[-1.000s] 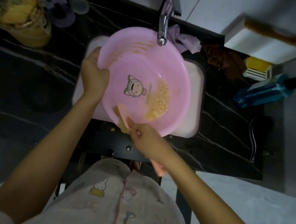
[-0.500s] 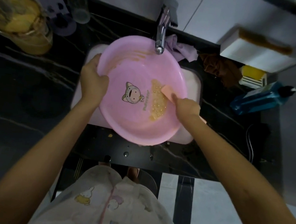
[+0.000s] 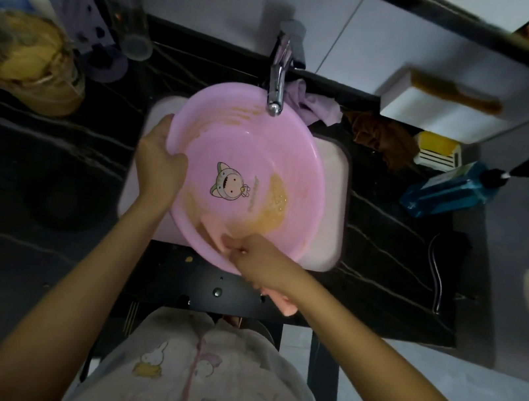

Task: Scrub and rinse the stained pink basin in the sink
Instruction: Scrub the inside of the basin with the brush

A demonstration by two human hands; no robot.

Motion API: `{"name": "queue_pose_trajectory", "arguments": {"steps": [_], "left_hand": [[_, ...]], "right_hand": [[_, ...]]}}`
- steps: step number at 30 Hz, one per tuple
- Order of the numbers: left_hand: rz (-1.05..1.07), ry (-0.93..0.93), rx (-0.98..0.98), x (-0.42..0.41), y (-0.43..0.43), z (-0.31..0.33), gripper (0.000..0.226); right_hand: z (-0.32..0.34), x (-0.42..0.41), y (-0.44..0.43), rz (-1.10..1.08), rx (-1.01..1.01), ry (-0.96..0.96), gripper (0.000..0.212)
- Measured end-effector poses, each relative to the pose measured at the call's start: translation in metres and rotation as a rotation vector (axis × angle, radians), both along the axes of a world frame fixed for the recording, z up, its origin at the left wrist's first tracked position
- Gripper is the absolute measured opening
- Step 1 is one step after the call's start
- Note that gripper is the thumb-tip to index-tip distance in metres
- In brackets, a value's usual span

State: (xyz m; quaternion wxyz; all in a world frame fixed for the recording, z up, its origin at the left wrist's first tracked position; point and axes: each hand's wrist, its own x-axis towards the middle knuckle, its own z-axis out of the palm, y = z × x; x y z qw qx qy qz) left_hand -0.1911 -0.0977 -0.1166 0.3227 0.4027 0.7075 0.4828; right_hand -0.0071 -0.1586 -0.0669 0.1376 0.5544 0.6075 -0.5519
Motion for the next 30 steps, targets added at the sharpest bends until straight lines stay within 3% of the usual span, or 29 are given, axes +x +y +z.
{"name": "queue_pose_trajectory", "arguments": {"steps": [4,11,14,18,21,25,27,30], "left_hand": [[0.009,0.005,0.01,0.0,0.0,0.003,0.053],[0.002,-0.021,0.008,-0.001,-0.001,0.001,0.052],[0.006,-0.005,-0.005,0.0,0.0,0.0,0.053],[0.018,-0.015,-0.015,0.0,0.0,-0.003,0.053],[0.015,-0.028,-0.016,-0.001,0.0,-0.006,0.056],[0.008,-0.049,-0.028,-0.002,0.002,-0.014,0.055],[0.016,-0.051,-0.018,-0.001,0.003,-0.013,0.056],[0.032,-0.066,-0.019,-0.002,0.001,-0.012,0.056]], "right_hand": [[0.002,0.06,-0.01,0.055,0.026,-0.139,0.04],[-0.036,0.127,0.069,0.275,0.463,-0.598,0.045],[-0.039,0.121,0.068,0.293,0.485,-0.596,0.044],[-0.032,0.109,0.033,0.404,0.276,-0.524,0.037],[-0.039,0.098,0.064,0.484,0.393,-0.658,0.031],[-0.054,0.078,0.111,0.393,0.589,-0.736,0.057],[-0.063,0.065,0.11,0.419,0.596,-0.772,0.06],[-0.072,0.048,0.085,0.444,0.472,-0.839,0.043]]}}
